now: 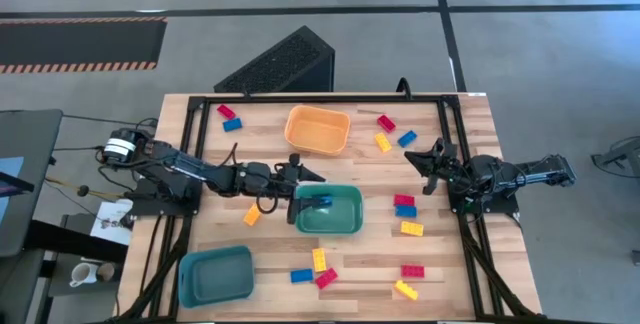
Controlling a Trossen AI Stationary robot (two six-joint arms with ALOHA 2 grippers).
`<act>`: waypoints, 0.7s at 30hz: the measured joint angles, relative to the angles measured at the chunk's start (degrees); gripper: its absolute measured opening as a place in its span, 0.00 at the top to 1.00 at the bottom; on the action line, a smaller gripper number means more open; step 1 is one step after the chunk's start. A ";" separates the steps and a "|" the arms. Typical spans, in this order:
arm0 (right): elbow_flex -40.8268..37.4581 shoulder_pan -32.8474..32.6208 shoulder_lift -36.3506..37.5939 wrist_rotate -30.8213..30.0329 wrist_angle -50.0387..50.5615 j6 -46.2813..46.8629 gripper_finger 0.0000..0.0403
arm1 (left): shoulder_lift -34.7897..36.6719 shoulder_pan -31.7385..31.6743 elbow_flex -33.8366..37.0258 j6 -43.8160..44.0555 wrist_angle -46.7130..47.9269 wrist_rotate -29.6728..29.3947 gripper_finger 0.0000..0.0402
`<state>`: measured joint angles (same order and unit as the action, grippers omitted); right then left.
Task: Sort & place blocks by color
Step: Put the yellow game piece into the yellow bin
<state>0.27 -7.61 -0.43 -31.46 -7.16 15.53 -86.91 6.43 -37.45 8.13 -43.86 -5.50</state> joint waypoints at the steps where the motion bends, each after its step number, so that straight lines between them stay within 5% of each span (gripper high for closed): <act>1: -0.02 0.17 0.00 0.00 -0.89 -0.02 0.91 | 0.04 -0.20 -0.02 -0.08 -0.98 -0.55 0.35; 21: -0.02 0.63 0.01 -0.02 -2.17 2.74 0.91 | -0.48 -0.82 -0.28 2.58 4.26 -4.39 0.35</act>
<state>0.25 -6.98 -0.42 -31.48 -9.33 18.27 -87.39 5.61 -37.74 10.71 -39.59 -9.90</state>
